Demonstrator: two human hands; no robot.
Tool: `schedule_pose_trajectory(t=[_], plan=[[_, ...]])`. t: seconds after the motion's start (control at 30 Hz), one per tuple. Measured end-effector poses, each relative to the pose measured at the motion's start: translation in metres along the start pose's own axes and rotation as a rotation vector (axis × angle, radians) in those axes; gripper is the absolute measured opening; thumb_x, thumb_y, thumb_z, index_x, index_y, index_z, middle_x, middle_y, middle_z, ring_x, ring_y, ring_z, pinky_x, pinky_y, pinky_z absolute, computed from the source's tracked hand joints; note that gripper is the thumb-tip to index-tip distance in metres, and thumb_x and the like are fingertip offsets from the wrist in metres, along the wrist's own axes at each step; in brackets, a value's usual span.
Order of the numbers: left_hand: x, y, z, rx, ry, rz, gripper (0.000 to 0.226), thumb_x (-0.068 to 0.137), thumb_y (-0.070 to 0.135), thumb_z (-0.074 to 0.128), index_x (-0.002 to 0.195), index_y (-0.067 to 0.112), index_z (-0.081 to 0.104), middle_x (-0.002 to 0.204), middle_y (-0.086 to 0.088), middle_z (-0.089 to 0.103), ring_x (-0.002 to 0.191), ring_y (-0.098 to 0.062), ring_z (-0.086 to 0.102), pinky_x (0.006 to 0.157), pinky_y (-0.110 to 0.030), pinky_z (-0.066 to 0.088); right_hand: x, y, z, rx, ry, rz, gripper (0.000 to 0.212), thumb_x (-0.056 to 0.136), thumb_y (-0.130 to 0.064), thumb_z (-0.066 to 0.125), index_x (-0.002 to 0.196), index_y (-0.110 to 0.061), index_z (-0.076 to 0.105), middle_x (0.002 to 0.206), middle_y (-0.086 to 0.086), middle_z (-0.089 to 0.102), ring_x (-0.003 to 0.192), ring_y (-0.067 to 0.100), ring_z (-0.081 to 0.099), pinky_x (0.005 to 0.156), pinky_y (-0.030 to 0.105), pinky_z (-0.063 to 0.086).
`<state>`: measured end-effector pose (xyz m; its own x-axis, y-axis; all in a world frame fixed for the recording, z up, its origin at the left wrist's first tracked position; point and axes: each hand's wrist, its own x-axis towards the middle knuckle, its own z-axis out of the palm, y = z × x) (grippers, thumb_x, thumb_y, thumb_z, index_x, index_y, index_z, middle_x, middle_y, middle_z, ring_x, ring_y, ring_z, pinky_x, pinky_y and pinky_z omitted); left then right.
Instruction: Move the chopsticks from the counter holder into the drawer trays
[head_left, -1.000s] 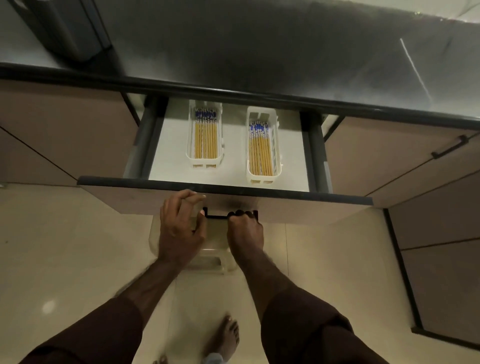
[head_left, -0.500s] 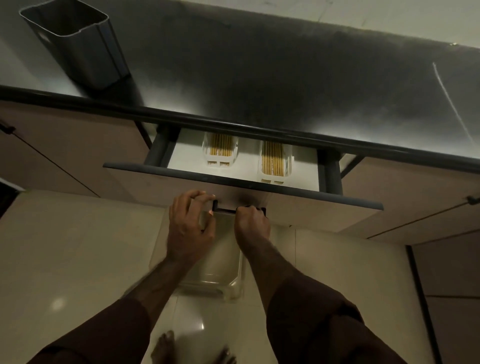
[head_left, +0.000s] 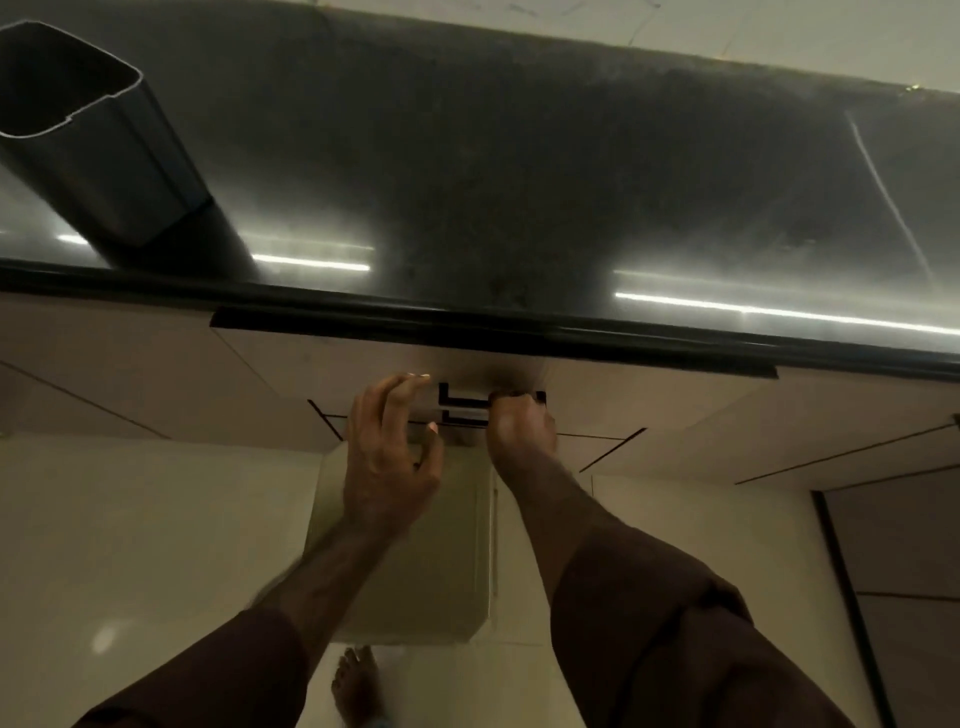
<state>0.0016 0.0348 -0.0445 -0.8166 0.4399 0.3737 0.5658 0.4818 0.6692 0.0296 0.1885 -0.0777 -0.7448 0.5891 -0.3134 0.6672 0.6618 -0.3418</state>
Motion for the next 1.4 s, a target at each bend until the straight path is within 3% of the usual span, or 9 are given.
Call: schedule_pose_trajectory(t=[0.1,0.2,0.37,0.57,0.8,0.97,1.1,1.27,1.4], plan=[[0.014,-0.002,0.001,-0.040,-0.016,0.034,0.052,0.082,0.018,0.056,0.132,0.013,0.044,0.129,-0.020,0.053,0.118,-0.029,0.048,0.096,-0.045,0.049,0.014,0.001,0.002,0.151,-0.006,0.038,0.037,0.102,-0.025,0.032,0.128,-0.012,0.056,0.128,0.012,0.057,0.118,0.030,0.052,0.097,0.035,0.039],[0.030,-0.007,0.005,-0.063,-0.031,0.105,0.058,0.082,0.011,0.062,0.135,0.012,0.038,0.136,-0.025,0.050,0.126,-0.028,0.043,0.095,-0.049,0.050,0.019,-0.004,0.003,0.204,0.021,0.074,0.034,0.098,-0.041,0.038,0.113,-0.021,0.062,0.104,0.006,0.062,0.091,0.023,0.059,0.087,0.043,0.050],[0.041,-0.013,0.013,-0.046,-0.018,0.225,0.068,0.080,0.006,0.064,0.139,0.003,0.031,0.150,-0.022,0.031,0.140,-0.035,0.032,0.107,-0.063,0.035,0.037,-0.002,0.001,0.074,-0.021,0.041,0.029,0.098,-0.029,0.046,0.120,-0.020,0.061,0.115,0.011,0.062,0.101,0.026,0.060,0.091,0.042,0.051],[0.039,-0.017,0.016,0.033,-0.021,0.221,0.073,0.082,0.010,0.063,0.143,0.002,0.025,0.156,-0.024,0.021,0.146,-0.039,0.026,0.118,-0.060,0.020,0.052,-0.001,0.001,-0.156,-0.009,-0.026,0.042,0.087,-0.011,0.065,0.128,-0.017,0.058,0.128,0.011,0.058,0.115,0.027,0.056,0.090,0.037,0.050],[0.050,-0.007,0.023,0.072,-0.003,0.167,0.078,0.089,0.024,0.060,0.150,0.002,0.017,0.160,-0.023,0.013,0.151,-0.034,0.015,0.122,-0.053,0.011,0.054,0.000,0.001,-0.157,0.004,-0.055,0.038,0.087,-0.010,0.064,0.124,-0.015,0.060,0.126,0.011,0.060,0.115,0.027,0.056,0.089,0.037,0.049],[0.050,0.000,0.013,0.108,0.013,0.167,0.081,0.090,0.028,0.058,0.153,0.004,0.013,0.162,-0.018,0.012,0.152,-0.032,0.013,0.122,-0.051,0.009,0.041,0.008,-0.006,-0.029,0.020,-0.108,0.041,0.094,-0.012,0.054,0.135,-0.017,0.051,0.134,0.010,0.053,0.121,0.027,0.051,0.094,0.036,0.046],[0.056,0.003,-0.003,0.150,0.027,0.194,0.081,0.090,0.029,0.059,0.153,0.002,0.015,0.162,-0.019,0.014,0.151,-0.034,0.013,0.122,-0.055,0.010,0.000,0.021,-0.015,0.011,0.142,-0.212,0.029,0.098,-0.023,0.052,0.126,-0.017,0.054,0.119,0.008,0.061,0.103,0.019,0.059,0.086,0.031,0.052],[0.069,0.012,-0.034,0.191,0.019,0.256,0.081,0.091,0.037,0.057,0.152,0.001,0.018,0.162,-0.020,0.016,0.151,-0.034,0.013,0.121,-0.058,0.010,-0.056,0.036,-0.042,0.041,0.272,-0.233,0.037,0.095,-0.024,0.058,0.130,-0.012,0.058,0.120,0.009,0.066,0.110,0.020,0.060,0.089,0.029,0.048],[0.080,0.028,-0.060,0.189,0.017,0.292,0.080,0.094,0.047,0.048,0.153,0.001,0.019,0.163,-0.019,0.016,0.152,-0.034,0.011,0.119,-0.060,0.014,-0.075,0.037,-0.082,0.099,0.386,-0.225,0.034,0.092,-0.021,0.062,0.125,-0.014,0.062,0.113,0.010,0.069,0.104,0.021,0.063,0.080,0.026,0.049]])
